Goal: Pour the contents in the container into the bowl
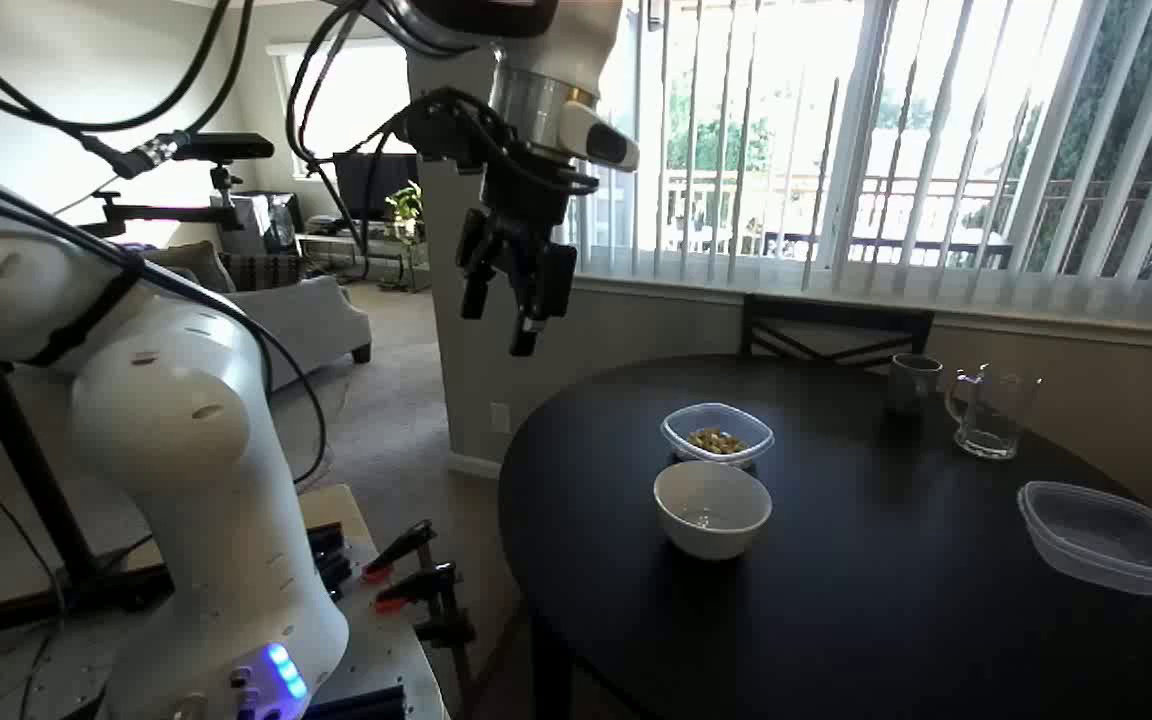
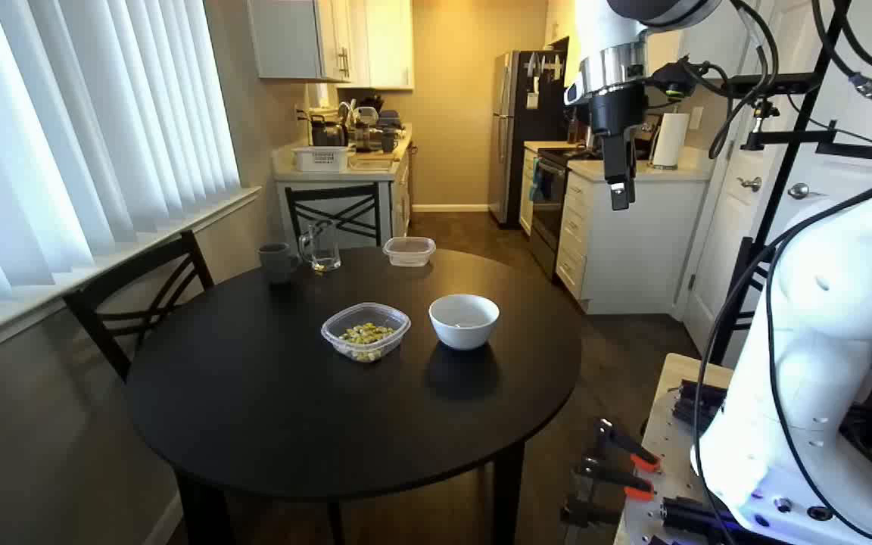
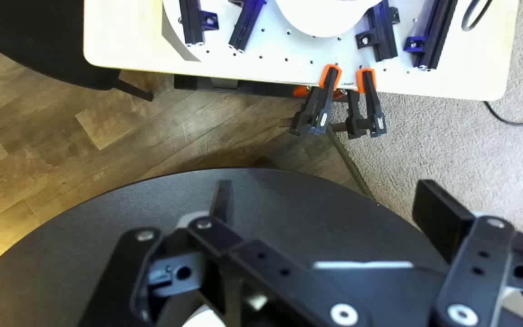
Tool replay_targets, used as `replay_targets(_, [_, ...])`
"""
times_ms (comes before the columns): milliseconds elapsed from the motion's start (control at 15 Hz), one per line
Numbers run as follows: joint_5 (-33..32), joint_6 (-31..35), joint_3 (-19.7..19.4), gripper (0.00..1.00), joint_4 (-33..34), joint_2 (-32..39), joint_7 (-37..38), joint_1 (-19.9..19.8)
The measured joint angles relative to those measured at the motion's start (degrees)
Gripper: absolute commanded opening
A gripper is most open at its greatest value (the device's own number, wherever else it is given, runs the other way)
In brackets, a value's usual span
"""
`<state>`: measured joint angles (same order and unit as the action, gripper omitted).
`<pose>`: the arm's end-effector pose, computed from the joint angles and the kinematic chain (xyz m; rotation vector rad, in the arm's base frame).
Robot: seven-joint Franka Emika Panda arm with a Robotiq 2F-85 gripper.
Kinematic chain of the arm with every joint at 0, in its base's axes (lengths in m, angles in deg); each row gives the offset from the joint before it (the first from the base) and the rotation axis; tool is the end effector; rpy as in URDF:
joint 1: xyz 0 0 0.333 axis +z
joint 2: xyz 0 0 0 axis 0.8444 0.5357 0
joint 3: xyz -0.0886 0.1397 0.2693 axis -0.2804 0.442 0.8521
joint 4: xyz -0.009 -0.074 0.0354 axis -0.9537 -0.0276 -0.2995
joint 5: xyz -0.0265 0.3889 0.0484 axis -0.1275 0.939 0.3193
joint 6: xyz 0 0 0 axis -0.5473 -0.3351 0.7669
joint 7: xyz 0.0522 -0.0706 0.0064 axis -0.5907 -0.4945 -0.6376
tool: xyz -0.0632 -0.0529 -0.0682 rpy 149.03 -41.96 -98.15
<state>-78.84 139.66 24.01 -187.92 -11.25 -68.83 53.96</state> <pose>0.2837 -0.0930 0.4944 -3.0357 -0.1011 0.4061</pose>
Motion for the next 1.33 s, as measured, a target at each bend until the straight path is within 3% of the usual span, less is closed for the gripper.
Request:
replay_targets(600, [0.05,0.26,0.08,1.00,0.19,0.09,0.00,0.18])
replay_targets(800, [0.67,3.52,2.38,1.00,3.55,2.04,0.47,2.43])
replay_targets(1067, [1.14,12.98,7.09,1.00,12.22,11.61,5.01,5.70])
replay_targets(1333, [-1.29,19.99,8.32,1.00,20.06,26.52,9.95,5.03])
